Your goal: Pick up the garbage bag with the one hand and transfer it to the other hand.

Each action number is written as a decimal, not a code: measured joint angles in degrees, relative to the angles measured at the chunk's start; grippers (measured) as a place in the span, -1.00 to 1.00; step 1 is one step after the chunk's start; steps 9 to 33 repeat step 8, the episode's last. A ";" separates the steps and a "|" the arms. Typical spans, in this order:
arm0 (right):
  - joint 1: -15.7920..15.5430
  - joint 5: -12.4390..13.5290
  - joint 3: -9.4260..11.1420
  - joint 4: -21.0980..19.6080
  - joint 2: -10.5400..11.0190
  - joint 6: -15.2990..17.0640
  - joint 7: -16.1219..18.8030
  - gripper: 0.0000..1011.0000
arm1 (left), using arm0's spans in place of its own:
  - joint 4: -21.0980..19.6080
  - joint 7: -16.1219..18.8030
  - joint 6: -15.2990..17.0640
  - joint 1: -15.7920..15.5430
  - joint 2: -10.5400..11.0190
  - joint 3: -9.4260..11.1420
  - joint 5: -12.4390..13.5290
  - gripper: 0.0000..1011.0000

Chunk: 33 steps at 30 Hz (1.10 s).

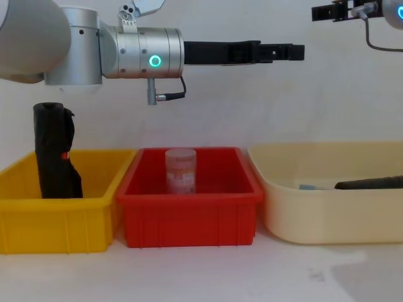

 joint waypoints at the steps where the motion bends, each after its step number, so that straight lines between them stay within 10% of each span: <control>1: 0.00 -0.01 0.00 0.00 0.01 -0.01 -0.01 0.98 | 0.00 0.00 0.00 0.00 0.00 0.00 0.00 0.98; 33: 0.04 -0.08 0.03 0.04 0.04 -0.04 -0.08 0.98 | 0.00 0.00 0.00 0.00 0.00 0.00 0.00 0.98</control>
